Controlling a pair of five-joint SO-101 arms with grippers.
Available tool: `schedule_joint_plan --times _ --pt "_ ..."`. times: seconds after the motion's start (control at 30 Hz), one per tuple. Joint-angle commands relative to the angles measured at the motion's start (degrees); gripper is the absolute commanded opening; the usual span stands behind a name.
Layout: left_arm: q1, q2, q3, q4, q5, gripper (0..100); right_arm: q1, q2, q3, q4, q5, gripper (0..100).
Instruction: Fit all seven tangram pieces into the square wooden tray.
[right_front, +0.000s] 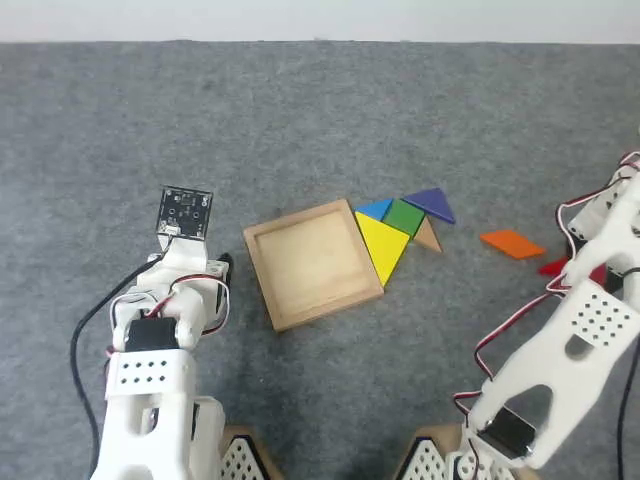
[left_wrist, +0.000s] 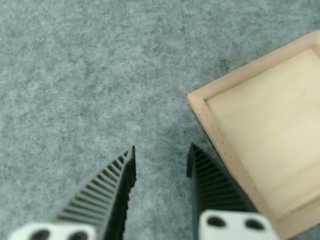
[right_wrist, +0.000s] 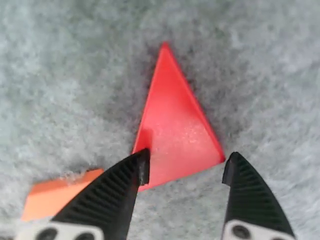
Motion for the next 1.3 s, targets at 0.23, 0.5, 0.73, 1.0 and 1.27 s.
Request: schedule_joint_plan --times 0.23,0.5,0.73,1.0,1.27 --pt "0.4 0.3 -0.4 -1.1 -0.5 17 -0.7 -1.1 0.3 -7.1 -8.7 25.5" --pt "0.3 0.3 -0.4 -1.1 -0.5 17 -0.7 2.5 0.0 -11.4 -8.4 25.6" --pt "0.3 0.3 -0.4 -1.1 -0.5 17 -1.9 5.3 -0.1 -14.0 -3.2 25.6" --pt "0.2 0.3 -0.4 -1.1 -0.5 17 -5.1 5.2 -0.1 -14.2 1.1 25.6" --pt "0.2 0.3 -0.4 -1.1 -0.5 17 -7.3 5.7 -2.1 -13.7 6.5 25.6"
